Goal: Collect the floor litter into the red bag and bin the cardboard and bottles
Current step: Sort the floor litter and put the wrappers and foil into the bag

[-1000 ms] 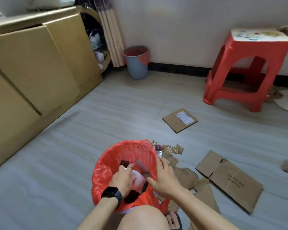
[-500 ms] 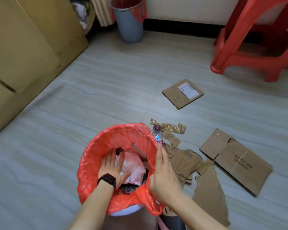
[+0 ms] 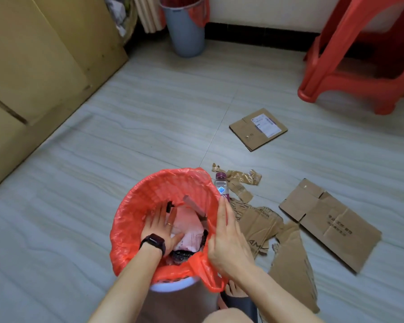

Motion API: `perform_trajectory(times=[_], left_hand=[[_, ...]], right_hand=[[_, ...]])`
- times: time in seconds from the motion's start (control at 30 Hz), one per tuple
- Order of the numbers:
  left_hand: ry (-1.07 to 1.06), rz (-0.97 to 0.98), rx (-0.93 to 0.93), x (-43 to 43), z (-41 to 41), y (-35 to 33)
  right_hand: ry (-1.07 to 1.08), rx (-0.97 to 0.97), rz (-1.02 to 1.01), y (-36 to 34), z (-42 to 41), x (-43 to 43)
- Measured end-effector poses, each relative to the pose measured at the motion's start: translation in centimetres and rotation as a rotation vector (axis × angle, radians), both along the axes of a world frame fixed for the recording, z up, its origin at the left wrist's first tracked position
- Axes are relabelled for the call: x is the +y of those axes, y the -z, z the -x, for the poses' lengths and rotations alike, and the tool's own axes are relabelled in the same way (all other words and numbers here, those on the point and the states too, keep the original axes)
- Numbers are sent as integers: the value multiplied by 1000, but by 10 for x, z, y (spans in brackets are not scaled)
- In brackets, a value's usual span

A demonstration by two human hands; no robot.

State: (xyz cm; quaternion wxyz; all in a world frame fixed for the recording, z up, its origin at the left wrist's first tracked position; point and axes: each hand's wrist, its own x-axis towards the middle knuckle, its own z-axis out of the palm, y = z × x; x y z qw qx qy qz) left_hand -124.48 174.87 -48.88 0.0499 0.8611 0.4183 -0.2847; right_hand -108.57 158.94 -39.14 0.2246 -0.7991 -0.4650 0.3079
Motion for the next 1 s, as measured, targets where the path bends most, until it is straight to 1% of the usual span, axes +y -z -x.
perform_trajectory(times=[0.07,0.13,0.23,0.3,0.4,0.5,0.63,0.67,0.7,0.73,0.87,0.93,1.0], left_hand=[[-5,-30,-13,-4,-5,-23],[39,-71,41,-12,-11,-51],[114,-41,47,-26,-29,-104],[141,-14,-31,-32,-45,-134],[187,17,-196,-47,-77,-183],[346,-2,-310,-78,-132,-231],[656,23,-369,-155,-215,-286],[719,25,-377,-170,-226,-297],[822,36,-387,-201,-249,-304],[880,33,-384,-220,-260,-310],[1153,30,-297,-314,-315,-299],[1213,59,-268,-354,-337,-282],[1226,121,-274,-391,-357,-262]], right_hand=[[-17,-11,23,-4,-3,-2],[-47,-11,70,-13,-9,-4],[-92,-36,117,-36,-26,-14],[-98,-85,111,-55,-43,-26],[-64,-181,109,-91,-77,-55],[-4,-304,148,-130,-124,-106],[177,-386,228,-174,-183,-204],[209,-403,232,-182,-192,-219],[287,-422,259,-191,-203,-257],[326,-430,276,-196,-210,-277],[592,-353,329,-202,-224,-389],[689,-304,333,-191,-222,-431],[792,-243,338,-170,-220,-467]])
